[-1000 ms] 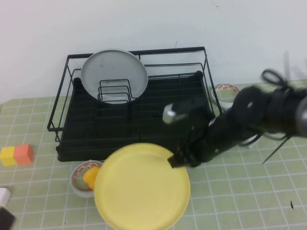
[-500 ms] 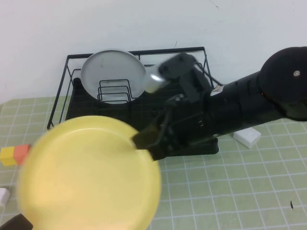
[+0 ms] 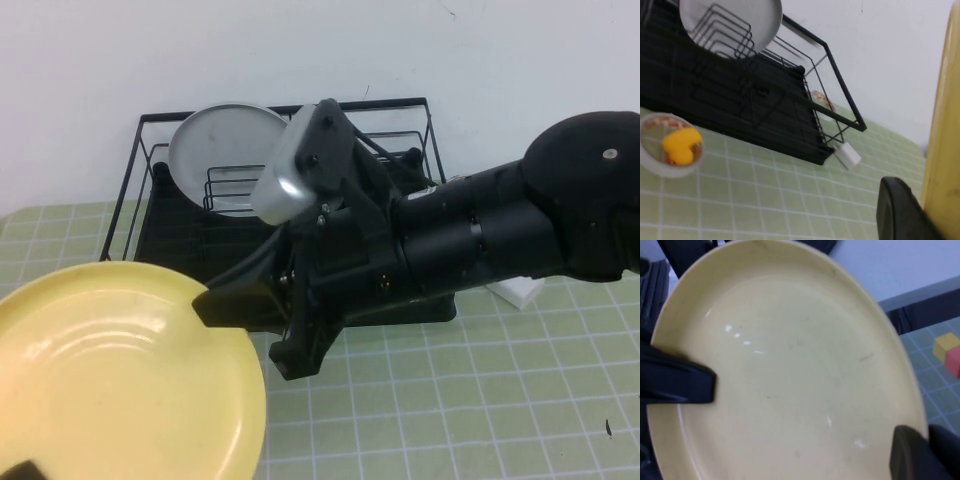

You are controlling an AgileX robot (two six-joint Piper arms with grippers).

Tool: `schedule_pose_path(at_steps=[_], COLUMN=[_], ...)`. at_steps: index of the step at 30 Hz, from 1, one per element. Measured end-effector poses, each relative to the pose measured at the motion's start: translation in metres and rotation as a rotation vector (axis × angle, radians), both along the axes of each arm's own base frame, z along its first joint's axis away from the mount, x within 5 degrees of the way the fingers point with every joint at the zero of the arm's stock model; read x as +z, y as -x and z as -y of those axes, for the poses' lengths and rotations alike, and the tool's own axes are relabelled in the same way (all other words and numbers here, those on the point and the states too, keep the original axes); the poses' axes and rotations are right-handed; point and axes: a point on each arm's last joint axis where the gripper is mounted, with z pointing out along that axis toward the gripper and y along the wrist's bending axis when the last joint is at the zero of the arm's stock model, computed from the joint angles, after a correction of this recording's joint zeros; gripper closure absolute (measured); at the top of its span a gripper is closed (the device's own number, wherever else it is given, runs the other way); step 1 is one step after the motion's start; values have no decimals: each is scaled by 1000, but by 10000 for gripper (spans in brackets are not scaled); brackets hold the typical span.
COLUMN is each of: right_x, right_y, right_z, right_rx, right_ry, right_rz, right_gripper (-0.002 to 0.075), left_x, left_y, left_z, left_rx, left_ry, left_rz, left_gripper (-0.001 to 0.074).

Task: Place plate on rack
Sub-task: Hand over the plate

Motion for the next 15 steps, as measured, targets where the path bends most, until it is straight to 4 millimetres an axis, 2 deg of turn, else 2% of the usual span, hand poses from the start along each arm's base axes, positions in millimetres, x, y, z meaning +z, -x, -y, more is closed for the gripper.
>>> schedule_pose_path(at_steps=[4, 9, 11, 15], right_x=[1, 5, 18, 61], right_y=[2, 7, 13, 21], right_z=[0, 0, 1, 12], right_rx=[33, 75, 108, 118], right_ry=[-9, -24, -51, -110], right_rz=[7, -16, 0, 115], right_gripper=[654, 419, 327, 267], left_x=[0, 1, 3, 14], left_y=[-1, -3, -5, -10], left_z=[-3, -7, -9, -14], left_rx=[12, 20, 29, 91], left_ry=[-101, -342, -441, -572], left_rz=[49, 167, 229, 376], left_gripper=[635, 636, 636, 636])
